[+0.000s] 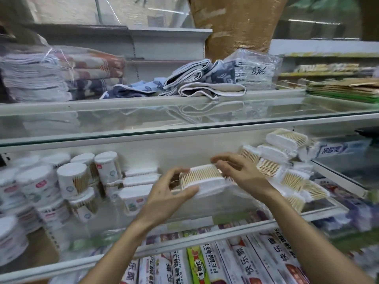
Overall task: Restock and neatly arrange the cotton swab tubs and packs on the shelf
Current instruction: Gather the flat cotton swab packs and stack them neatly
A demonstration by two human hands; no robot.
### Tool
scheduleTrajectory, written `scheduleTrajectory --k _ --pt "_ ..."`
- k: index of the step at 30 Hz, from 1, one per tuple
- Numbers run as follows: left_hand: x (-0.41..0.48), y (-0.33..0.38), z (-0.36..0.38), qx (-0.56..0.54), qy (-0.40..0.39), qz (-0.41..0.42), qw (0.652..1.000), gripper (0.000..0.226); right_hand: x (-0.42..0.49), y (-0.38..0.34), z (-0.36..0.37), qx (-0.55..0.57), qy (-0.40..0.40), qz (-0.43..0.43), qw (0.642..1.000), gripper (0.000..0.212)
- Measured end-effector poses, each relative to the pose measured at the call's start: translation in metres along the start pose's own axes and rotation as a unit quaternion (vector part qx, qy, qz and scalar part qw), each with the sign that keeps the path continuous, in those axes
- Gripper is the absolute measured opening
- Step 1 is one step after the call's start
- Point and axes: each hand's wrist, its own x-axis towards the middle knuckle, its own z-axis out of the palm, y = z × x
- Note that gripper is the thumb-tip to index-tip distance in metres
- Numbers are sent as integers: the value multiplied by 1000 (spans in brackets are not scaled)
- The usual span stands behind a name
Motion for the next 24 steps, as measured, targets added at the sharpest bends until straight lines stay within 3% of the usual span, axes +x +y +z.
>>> scheduleTrajectory --k 4,6,10,14,18,24 --pt "2 4 -28 -33 58 4 998 43 3 -8 16 48 -129 -35 990 48" --pt "1 1 -36 -40 72 5 997 40 6 -9 26 44 -157 -57 985 60" --pt "-4 5 -48 -44 65 -4 997 23 16 -9 51 -3 -90 -107 990 48" --pt "-6 7 -62 -110 61 -36 991 46 26 -15 65 51 -47 -56 996 29" --pt "-11 6 -67 -52 89 -8 995 32 28 -22 76 70 -54 -8 996 29" --pt "-10 -1 -69 -31 128 -35 991 36 28 -23 92 88 -48 47 994 36"
